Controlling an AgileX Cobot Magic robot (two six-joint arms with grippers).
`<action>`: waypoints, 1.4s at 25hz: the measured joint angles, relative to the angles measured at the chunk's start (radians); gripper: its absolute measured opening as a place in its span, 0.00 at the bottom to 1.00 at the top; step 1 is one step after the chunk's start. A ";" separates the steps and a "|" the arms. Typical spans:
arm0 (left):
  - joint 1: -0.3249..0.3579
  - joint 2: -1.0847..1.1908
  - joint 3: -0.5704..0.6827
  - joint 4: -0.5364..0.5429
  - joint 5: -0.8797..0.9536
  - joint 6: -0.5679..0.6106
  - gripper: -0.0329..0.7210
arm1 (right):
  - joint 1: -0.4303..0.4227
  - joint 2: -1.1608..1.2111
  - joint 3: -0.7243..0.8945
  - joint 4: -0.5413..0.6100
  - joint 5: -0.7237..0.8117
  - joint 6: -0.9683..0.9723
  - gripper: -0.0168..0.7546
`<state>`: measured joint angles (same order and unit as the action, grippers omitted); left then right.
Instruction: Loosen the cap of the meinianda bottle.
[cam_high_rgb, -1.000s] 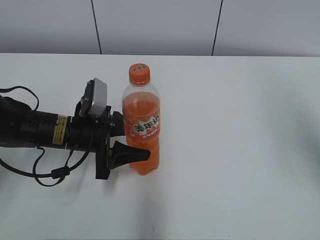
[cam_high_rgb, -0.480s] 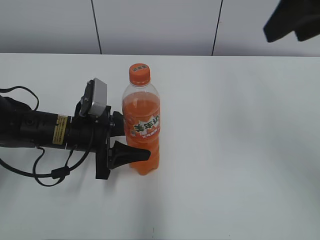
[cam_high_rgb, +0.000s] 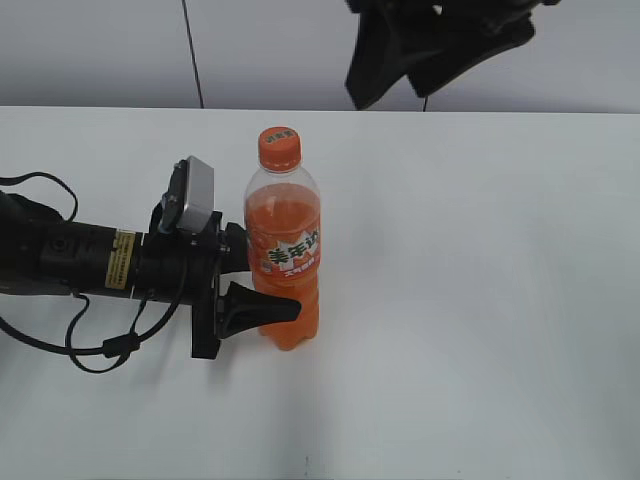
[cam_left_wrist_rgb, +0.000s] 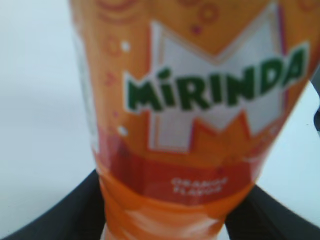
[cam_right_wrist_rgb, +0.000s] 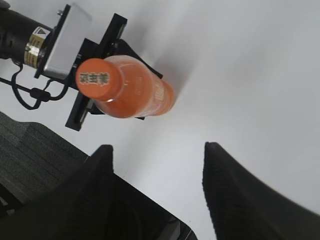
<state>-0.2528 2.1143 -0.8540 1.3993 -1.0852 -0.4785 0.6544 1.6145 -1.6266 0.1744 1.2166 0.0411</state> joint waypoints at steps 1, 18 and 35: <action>0.000 0.000 0.000 0.000 0.000 0.000 0.60 | 0.018 0.013 -0.013 -0.003 0.000 0.001 0.57; -0.001 0.000 0.000 -0.001 0.000 0.000 0.60 | 0.120 0.192 -0.205 -0.043 0.000 0.020 0.57; -0.001 0.000 0.000 -0.001 0.000 0.000 0.60 | 0.122 0.257 -0.208 -0.047 0.001 0.022 0.57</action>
<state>-0.2536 2.1143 -0.8540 1.3984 -1.0852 -0.4785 0.7767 1.8712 -1.8344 0.1277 1.2176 0.0635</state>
